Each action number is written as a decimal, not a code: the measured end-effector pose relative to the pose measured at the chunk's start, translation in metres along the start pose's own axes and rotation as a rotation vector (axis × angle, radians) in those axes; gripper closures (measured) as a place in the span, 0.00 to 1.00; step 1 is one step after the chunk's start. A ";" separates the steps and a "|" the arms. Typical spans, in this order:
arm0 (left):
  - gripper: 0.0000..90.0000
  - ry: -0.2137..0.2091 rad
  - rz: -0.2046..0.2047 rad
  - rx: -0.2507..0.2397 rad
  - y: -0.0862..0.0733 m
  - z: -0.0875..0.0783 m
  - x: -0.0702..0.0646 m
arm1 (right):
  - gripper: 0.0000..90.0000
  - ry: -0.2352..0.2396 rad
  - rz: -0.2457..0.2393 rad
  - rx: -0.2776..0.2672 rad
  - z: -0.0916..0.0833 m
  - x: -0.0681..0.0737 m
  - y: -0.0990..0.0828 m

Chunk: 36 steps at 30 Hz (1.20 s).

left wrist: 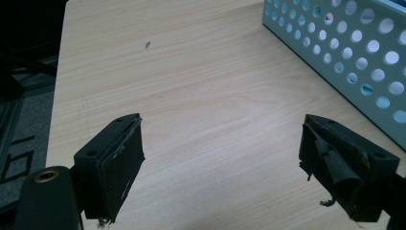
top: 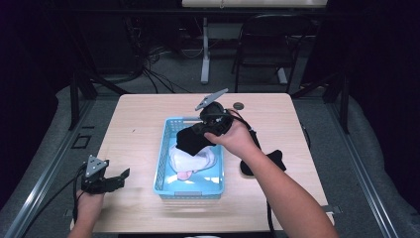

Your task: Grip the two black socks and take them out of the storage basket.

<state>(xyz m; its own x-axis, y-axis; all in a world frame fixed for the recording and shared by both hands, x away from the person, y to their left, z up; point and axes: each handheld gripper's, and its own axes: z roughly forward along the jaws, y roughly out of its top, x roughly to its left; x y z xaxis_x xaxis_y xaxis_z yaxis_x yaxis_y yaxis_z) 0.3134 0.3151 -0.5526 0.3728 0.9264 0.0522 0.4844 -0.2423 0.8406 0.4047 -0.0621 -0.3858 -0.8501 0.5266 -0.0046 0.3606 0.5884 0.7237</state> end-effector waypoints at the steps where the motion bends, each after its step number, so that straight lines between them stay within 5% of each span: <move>1: 0.17 0.000 0.000 0.001 0.000 0.000 0.000 | 0.97 -0.001 -0.006 0.002 -0.001 0.000 0.001; 17: 0.17 0.000 0.000 0.001 0.000 0.000 0.000 | 0.97 -0.007 -0.004 -0.023 -0.019 0.001 -0.001; 36: 0.17 0.007 -0.003 0.013 0.000 0.003 -0.001 | 0.97 -0.063 0.031 -0.088 -0.069 -0.014 -0.030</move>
<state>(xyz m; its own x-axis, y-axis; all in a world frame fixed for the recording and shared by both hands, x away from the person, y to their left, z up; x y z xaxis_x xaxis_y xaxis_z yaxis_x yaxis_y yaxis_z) 0.3159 0.3135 -0.5543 0.3661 0.9290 0.0537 0.4954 -0.2434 0.8339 0.3800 -0.1292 -0.3597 -0.8122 0.5829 -0.0222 0.3494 0.5166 0.7817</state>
